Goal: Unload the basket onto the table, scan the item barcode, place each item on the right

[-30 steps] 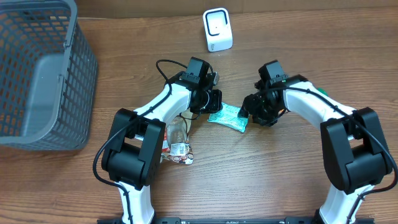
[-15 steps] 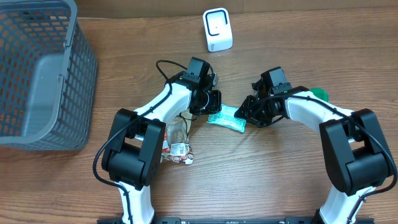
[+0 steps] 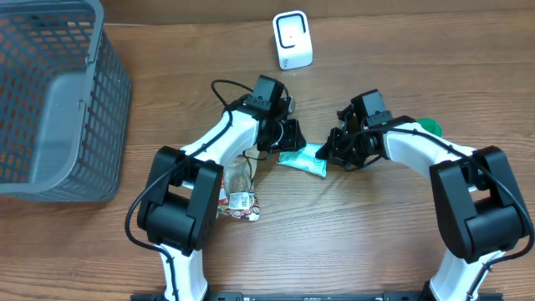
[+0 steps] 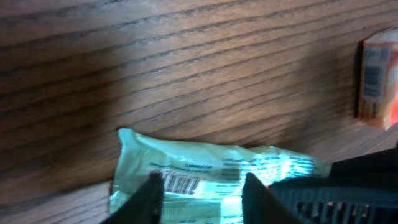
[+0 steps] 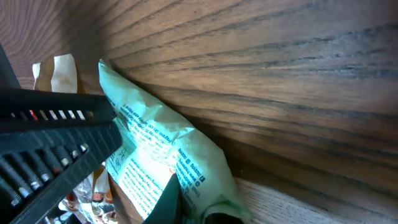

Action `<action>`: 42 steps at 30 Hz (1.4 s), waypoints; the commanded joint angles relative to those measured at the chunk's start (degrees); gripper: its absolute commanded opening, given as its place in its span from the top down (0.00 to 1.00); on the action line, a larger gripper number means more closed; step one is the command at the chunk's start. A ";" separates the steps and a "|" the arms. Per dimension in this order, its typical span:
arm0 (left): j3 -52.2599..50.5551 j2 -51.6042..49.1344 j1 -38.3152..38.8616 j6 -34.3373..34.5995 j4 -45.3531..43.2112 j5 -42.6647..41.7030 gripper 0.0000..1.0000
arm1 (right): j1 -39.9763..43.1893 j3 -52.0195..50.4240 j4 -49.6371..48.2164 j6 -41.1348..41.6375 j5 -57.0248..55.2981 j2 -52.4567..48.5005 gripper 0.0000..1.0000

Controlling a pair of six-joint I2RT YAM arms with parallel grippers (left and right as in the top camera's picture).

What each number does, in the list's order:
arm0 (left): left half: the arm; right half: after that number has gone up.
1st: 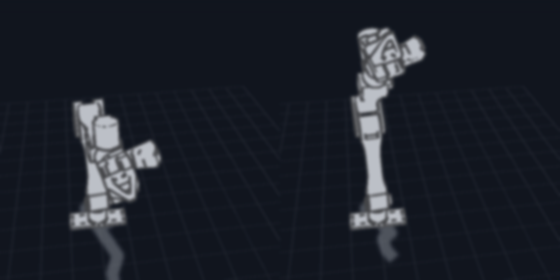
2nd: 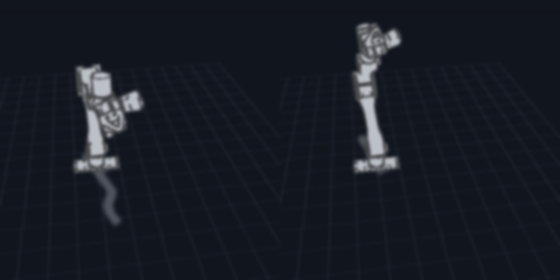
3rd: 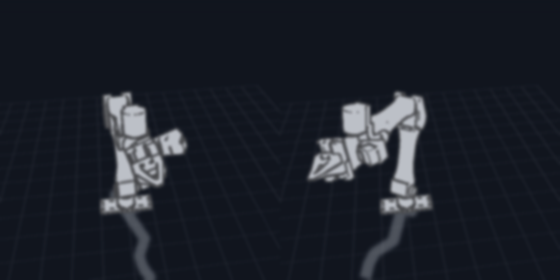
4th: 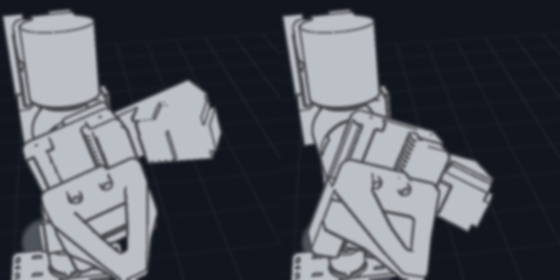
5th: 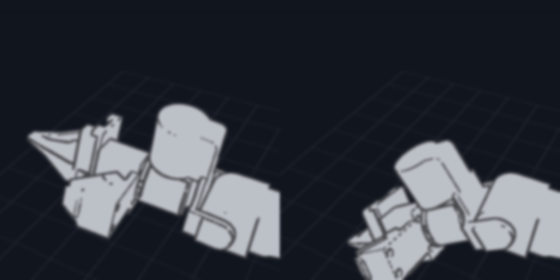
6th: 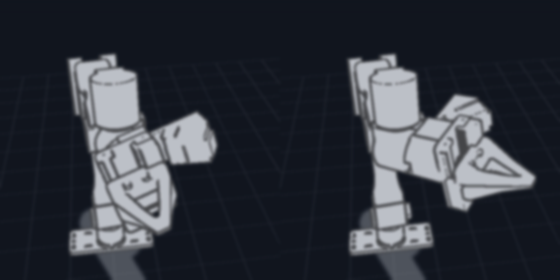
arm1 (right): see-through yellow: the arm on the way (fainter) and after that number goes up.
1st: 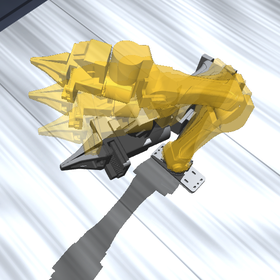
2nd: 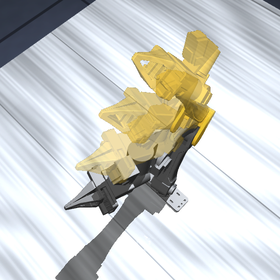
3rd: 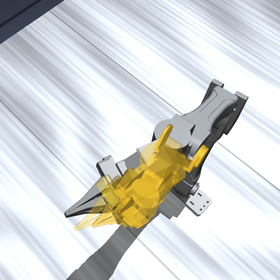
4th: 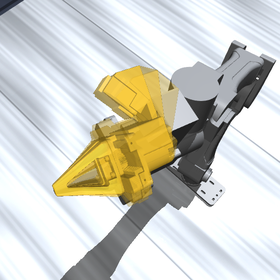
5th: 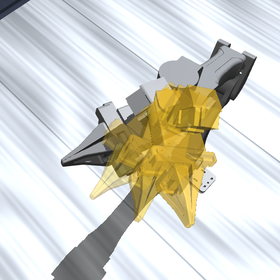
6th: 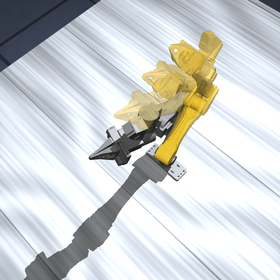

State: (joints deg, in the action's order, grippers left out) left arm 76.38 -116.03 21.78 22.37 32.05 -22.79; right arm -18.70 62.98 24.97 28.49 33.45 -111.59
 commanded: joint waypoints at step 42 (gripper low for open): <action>14.80 1.79 -1.49 -1.16 23.50 11.41 0.62 | 1.33 -0.35 0.85 -7.56 -1.86 3.80 0.95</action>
State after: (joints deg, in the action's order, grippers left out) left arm 85.93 -117.23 22.39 22.28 54.72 -12.99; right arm -17.61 62.94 26.00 21.34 32.32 -109.86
